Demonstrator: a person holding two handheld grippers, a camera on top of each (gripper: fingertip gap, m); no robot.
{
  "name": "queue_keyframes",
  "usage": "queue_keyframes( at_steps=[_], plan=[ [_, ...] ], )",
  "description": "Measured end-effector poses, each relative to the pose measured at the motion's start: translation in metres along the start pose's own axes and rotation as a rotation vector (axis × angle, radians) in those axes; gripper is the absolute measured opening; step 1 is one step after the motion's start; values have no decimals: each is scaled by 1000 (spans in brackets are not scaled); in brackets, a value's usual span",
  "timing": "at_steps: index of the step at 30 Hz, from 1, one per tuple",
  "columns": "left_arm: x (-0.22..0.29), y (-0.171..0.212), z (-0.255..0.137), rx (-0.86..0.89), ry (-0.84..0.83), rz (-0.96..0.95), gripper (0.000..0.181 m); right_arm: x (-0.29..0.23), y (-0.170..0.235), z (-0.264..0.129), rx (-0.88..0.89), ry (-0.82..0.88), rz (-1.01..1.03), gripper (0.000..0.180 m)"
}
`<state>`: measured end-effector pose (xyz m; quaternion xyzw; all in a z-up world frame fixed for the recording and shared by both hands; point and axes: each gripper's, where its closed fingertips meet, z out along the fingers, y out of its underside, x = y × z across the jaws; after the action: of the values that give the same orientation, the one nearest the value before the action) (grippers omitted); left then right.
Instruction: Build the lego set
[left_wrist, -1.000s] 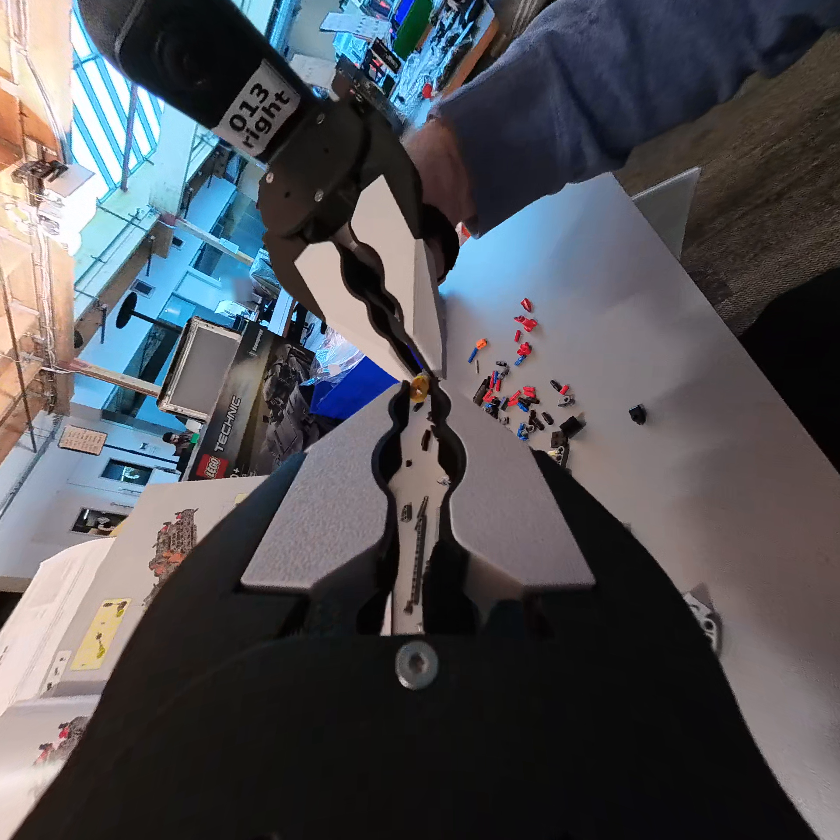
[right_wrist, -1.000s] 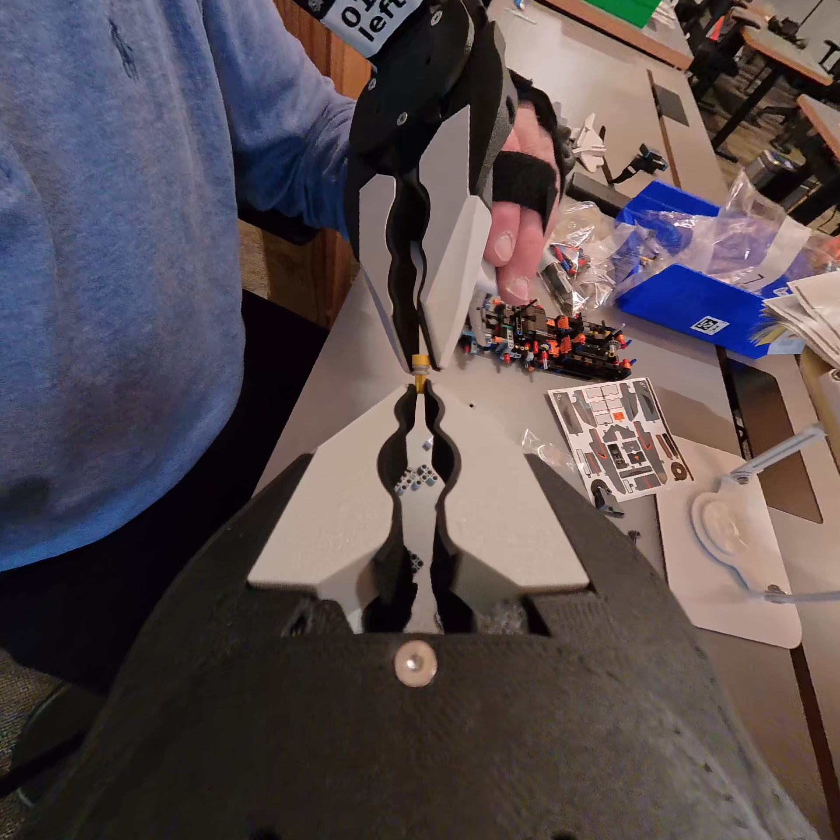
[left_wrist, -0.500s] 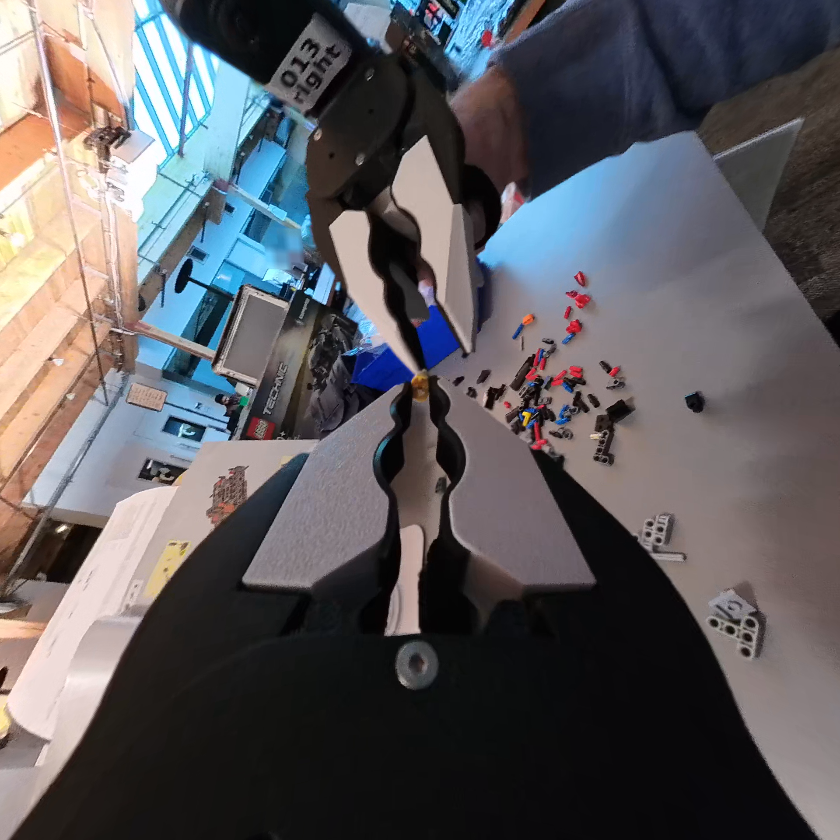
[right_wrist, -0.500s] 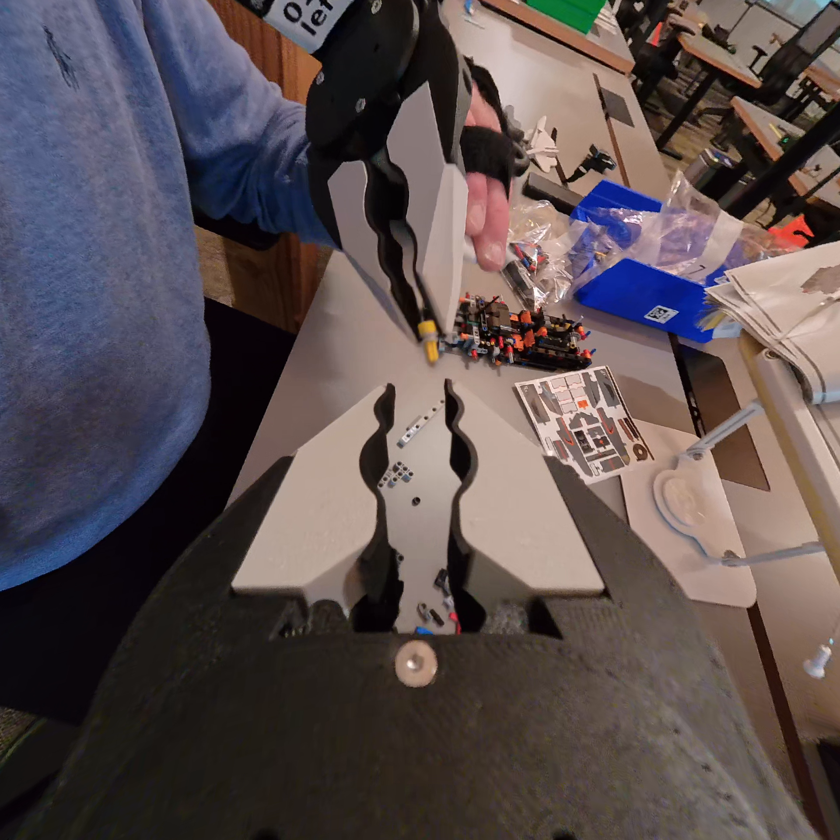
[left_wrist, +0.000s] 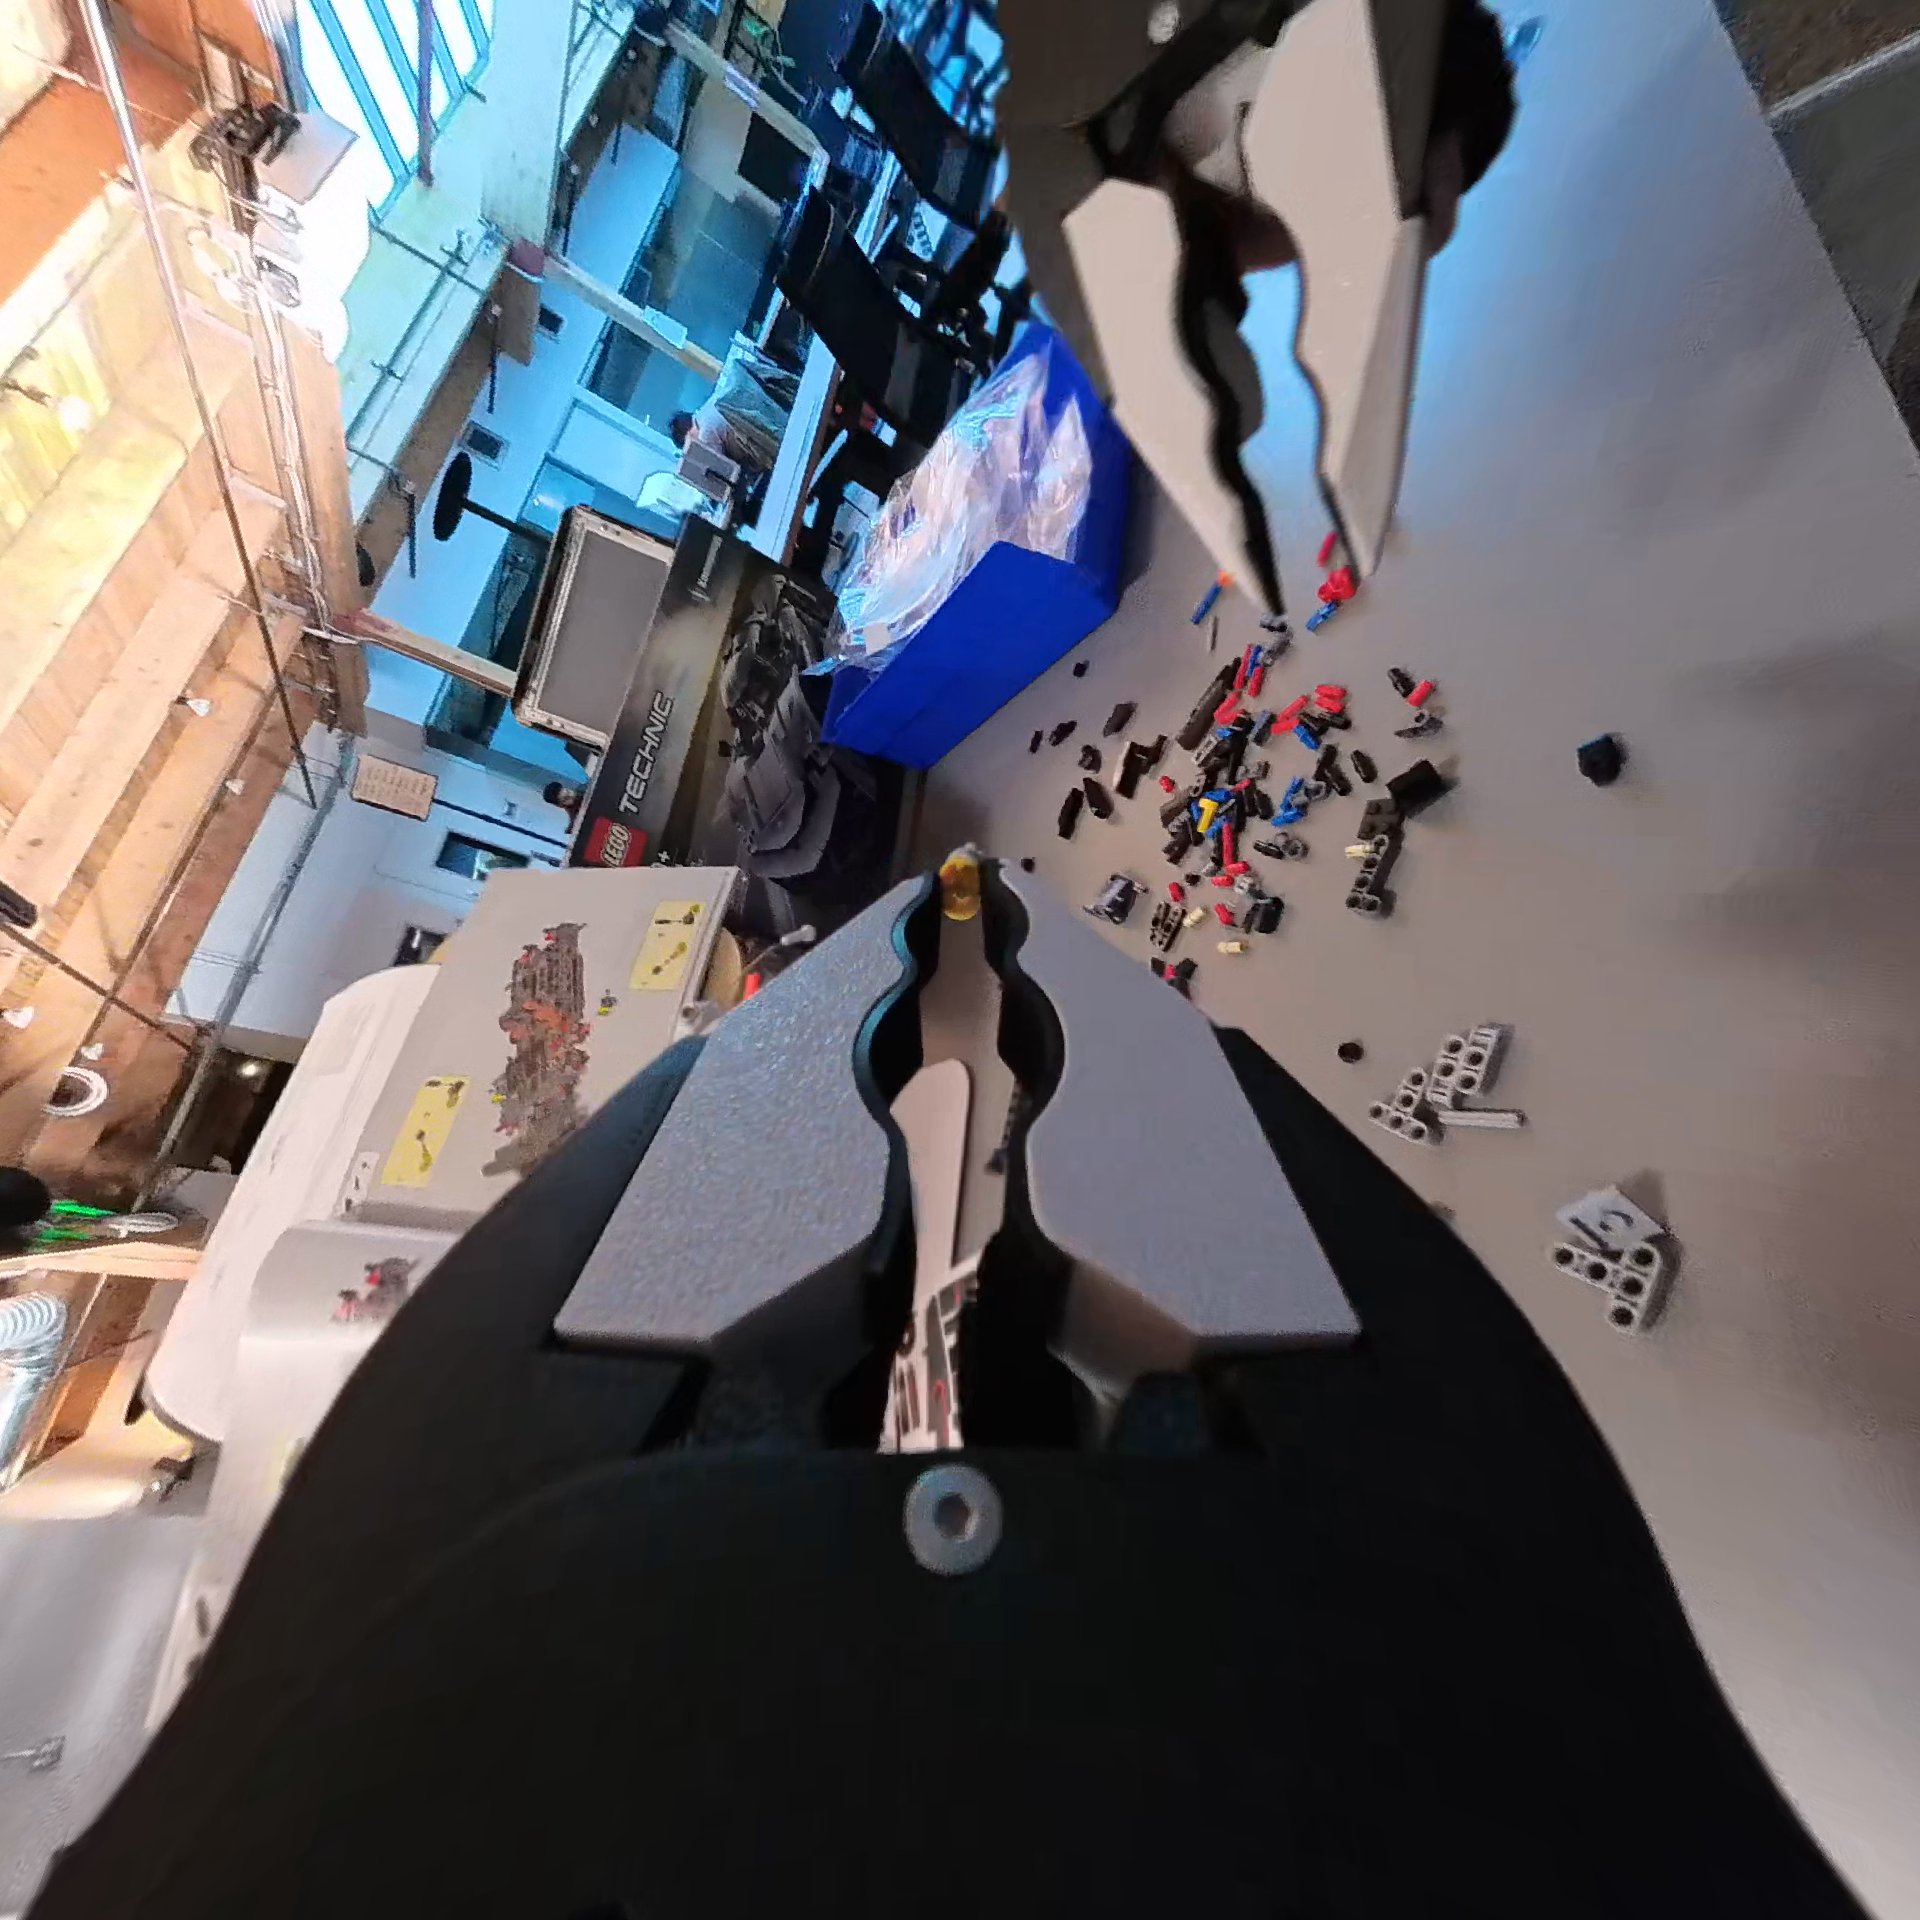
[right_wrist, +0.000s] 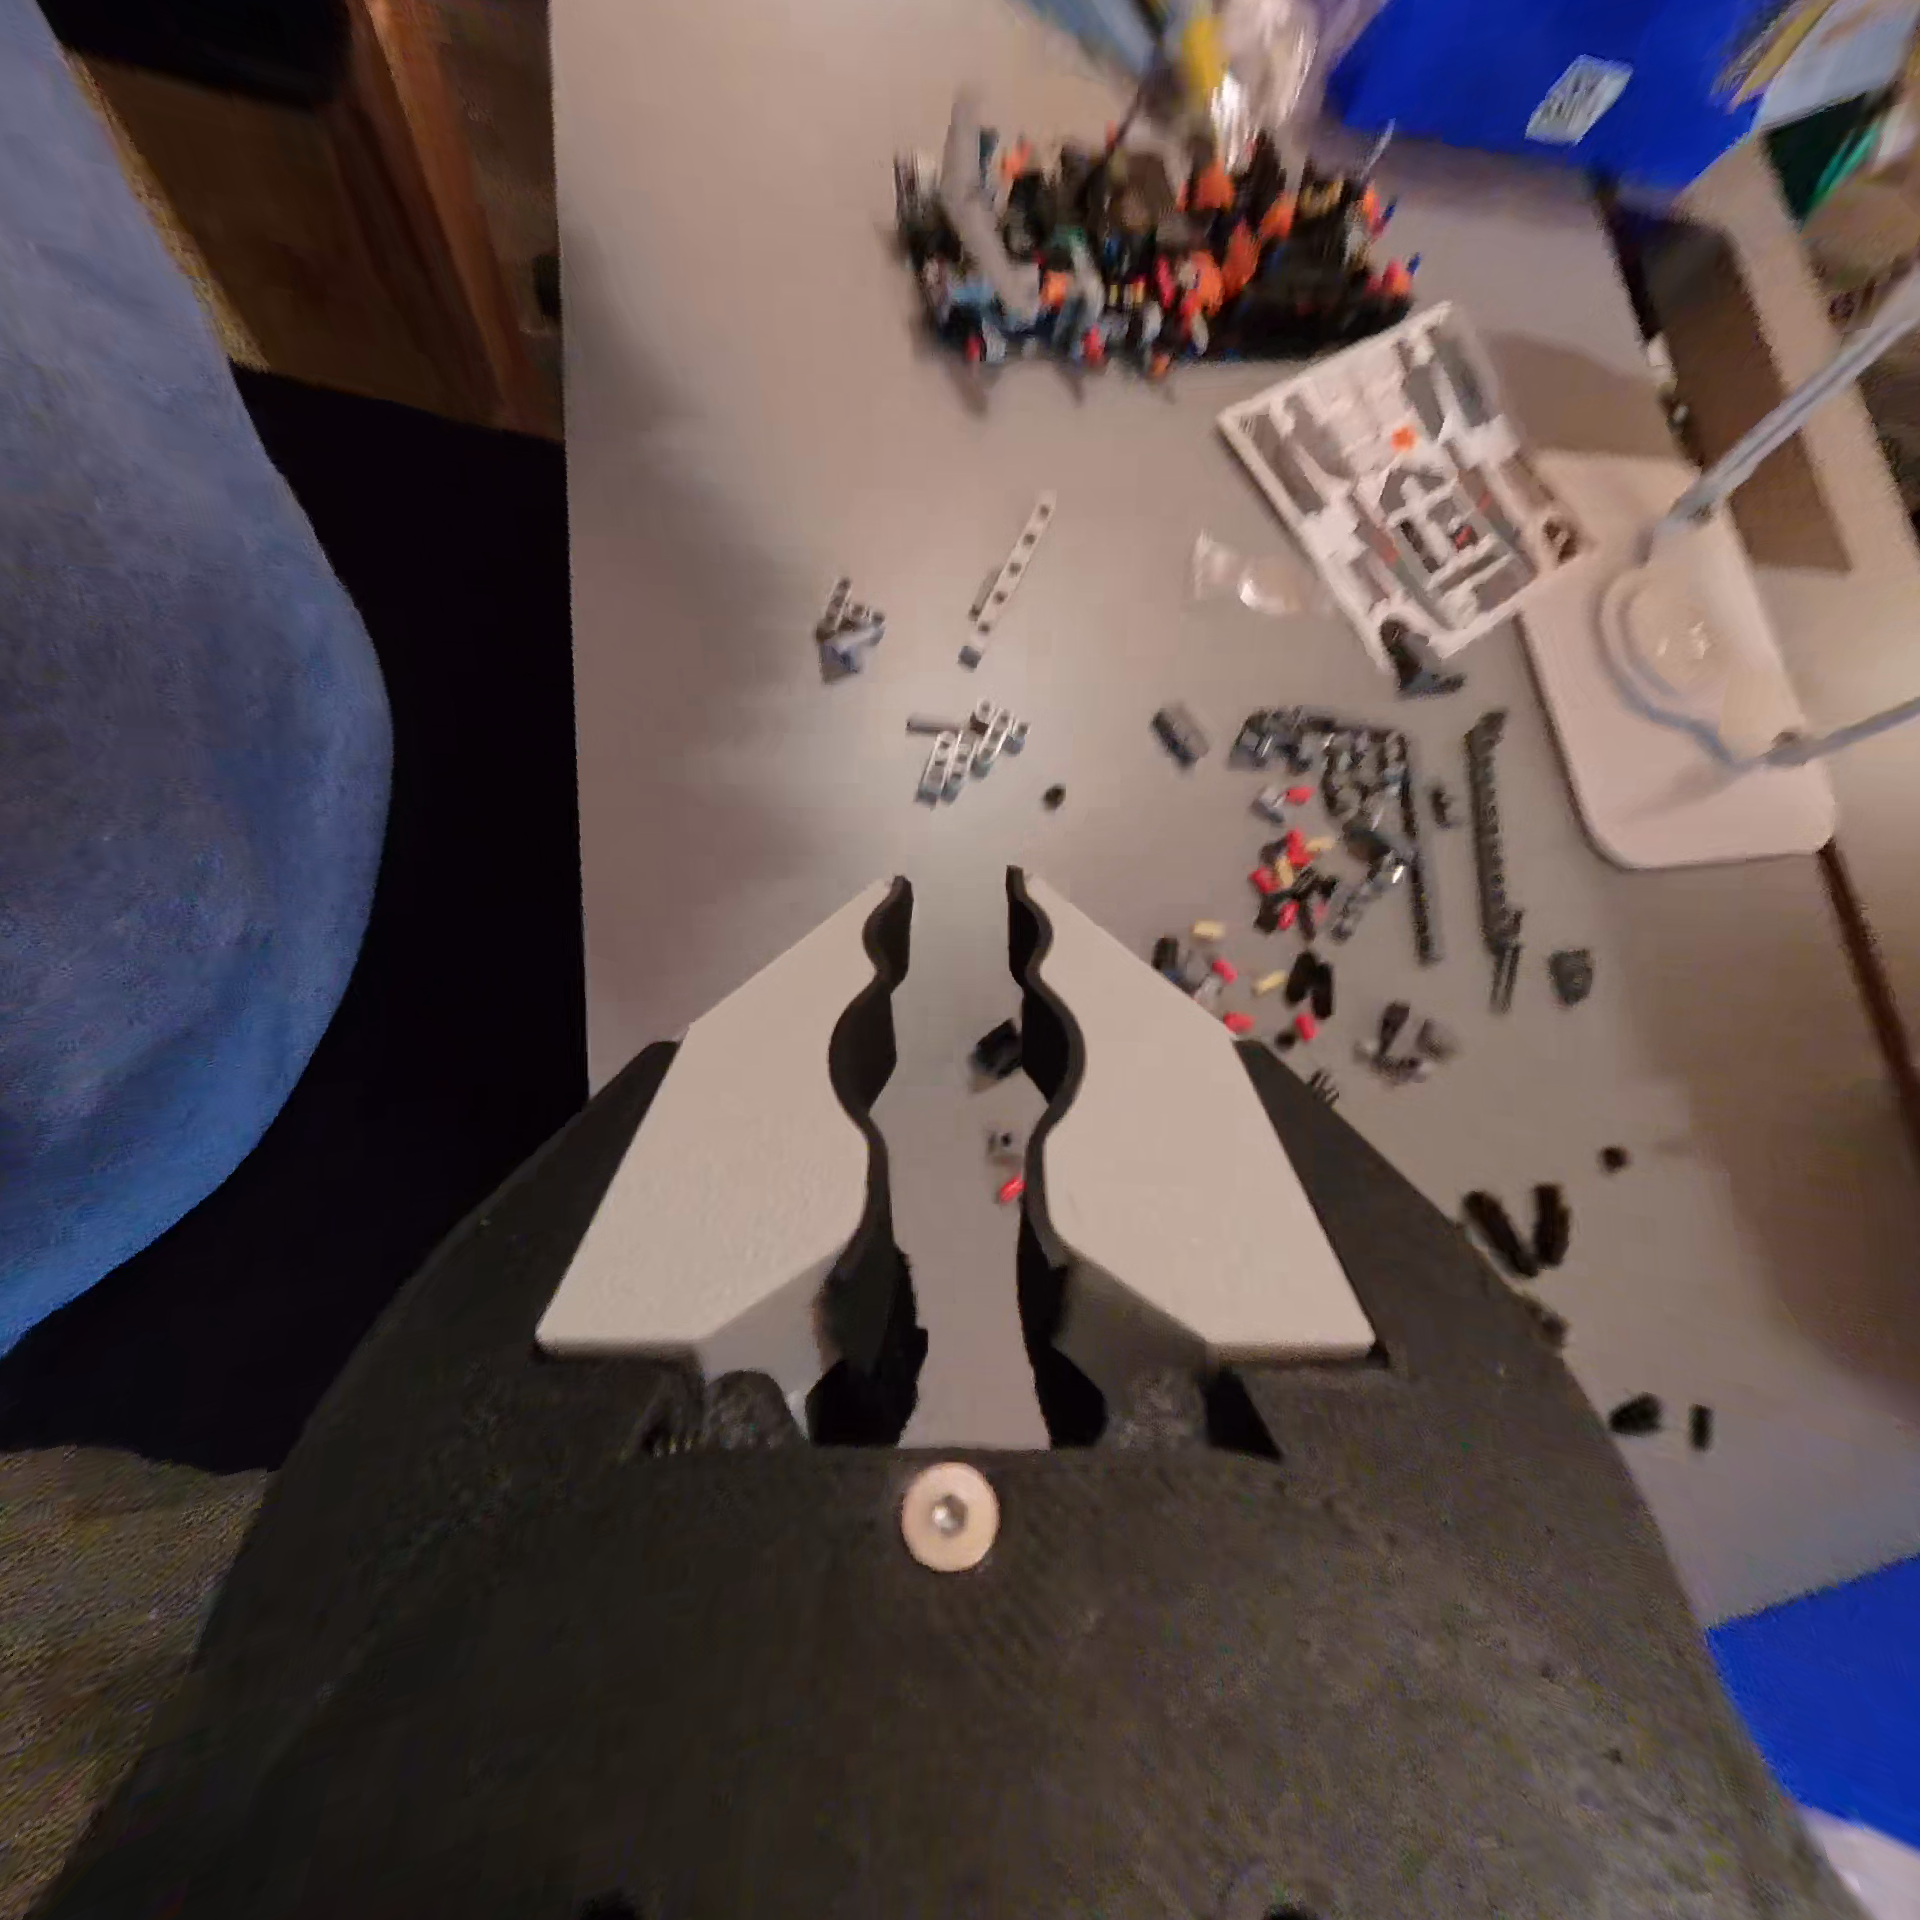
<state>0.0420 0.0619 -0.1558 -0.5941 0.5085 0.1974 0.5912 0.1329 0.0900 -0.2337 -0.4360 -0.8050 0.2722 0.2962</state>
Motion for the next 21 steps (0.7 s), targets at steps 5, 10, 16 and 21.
queue_keyframes(
  at_steps=[5,10,16,21],
  plan=[
    [20,6,-4,-21,24,-13,5,-26,44,24,-113,-1,98,16],
    [41,15,-6,-36,66,-22,5,-39,78,45,-216,21,145,18],
    [48,14,-7,-16,74,-37,5,-34,101,65,-220,3,203,17],
    [52,12,-8,-4,84,-34,5,-35,96,73,-188,-6,206,12]
  ],
)
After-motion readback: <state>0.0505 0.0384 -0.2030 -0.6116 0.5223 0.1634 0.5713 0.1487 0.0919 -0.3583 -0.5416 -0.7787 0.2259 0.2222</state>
